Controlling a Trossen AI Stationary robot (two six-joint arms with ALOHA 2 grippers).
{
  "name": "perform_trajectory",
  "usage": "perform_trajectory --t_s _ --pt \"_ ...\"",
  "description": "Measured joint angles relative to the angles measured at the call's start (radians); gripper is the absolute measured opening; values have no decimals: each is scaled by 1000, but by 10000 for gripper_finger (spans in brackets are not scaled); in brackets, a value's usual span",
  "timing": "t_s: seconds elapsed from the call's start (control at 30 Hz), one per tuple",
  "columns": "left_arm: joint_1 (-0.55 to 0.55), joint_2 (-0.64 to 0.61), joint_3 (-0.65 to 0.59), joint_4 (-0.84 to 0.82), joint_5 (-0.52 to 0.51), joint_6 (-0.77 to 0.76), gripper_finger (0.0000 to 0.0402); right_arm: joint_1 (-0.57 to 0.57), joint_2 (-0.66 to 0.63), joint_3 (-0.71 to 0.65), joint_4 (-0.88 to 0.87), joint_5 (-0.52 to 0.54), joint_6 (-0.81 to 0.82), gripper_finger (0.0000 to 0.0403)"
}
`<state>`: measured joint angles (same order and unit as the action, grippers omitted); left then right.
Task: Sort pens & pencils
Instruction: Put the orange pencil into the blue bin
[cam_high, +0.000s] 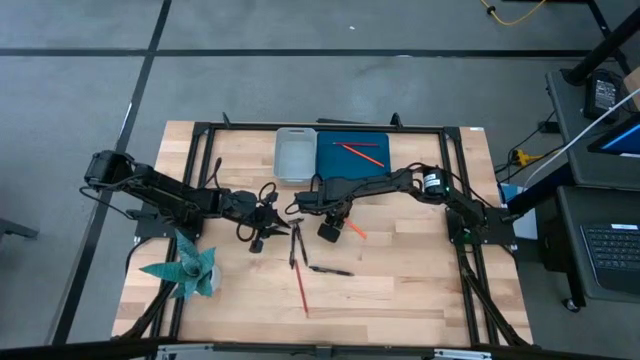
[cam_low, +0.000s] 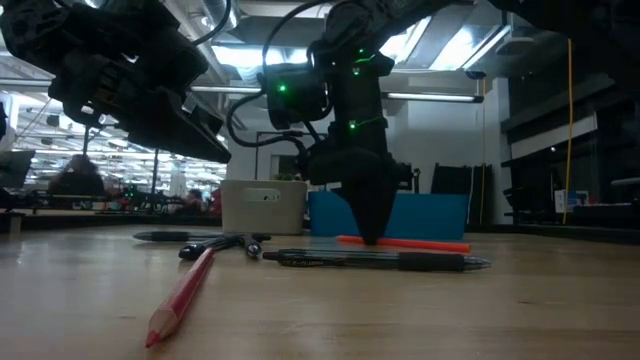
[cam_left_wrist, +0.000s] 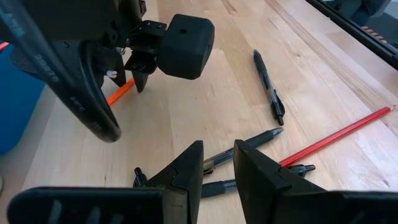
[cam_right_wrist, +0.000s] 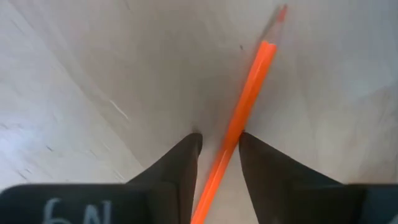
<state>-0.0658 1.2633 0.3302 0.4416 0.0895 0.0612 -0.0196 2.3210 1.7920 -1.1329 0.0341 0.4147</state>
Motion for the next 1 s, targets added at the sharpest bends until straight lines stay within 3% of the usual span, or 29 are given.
perform_trajectory --t_s 0.43,1.0 --pt "0 0 0 0 0 0 82 1 -9 -58 44 -6 26 54" --pt "0 0 0 0 0 -1 82 0 -9 -60 52 -8 19 43"
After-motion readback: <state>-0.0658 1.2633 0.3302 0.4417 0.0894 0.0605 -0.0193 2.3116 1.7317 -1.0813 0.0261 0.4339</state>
